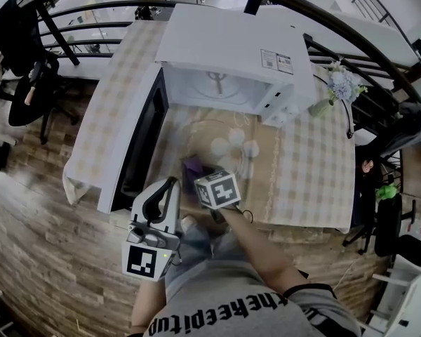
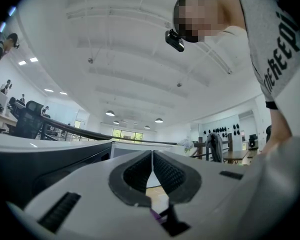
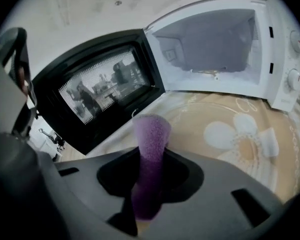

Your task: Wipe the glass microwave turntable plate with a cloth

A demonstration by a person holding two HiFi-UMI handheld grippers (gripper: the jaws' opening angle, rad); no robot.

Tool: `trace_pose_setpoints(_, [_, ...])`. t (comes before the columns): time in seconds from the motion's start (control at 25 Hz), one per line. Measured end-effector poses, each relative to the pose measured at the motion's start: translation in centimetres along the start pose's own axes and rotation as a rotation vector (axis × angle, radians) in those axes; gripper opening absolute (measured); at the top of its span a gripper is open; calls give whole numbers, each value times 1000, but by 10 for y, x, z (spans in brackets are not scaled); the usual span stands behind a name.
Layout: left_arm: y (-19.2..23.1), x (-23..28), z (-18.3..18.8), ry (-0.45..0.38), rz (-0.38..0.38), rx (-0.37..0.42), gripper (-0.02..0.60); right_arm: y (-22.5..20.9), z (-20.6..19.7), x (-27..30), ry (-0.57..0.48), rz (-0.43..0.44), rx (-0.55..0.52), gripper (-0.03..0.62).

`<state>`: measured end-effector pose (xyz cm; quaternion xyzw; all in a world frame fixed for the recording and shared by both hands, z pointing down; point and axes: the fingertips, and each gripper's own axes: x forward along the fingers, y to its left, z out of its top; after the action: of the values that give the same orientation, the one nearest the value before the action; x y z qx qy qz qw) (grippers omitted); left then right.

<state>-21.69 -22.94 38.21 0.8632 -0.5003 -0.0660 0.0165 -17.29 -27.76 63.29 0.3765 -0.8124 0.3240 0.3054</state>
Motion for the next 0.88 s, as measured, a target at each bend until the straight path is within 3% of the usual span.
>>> trace_pose_setpoints(0.24, [3, -2, 4, -19, 10, 5, 14, 6, -3, 4, 15, -41, -118, 106])
trace_pose_setpoints(0.4, [-2, -4, -4, 11, -17, -1, 14, -5, -6, -3, 15, -62, -105, 106])
trace_pose_setpoints(0.56, [-5, 3, 13, -61, -10, 1, 14, -26, -11, -11, 4, -94, -92, 106])
trace_pose_setpoints(0.88, [-20, 9, 13, -56, -20, 13, 14, -64, -25, -36, 1, -153, -43, 107])
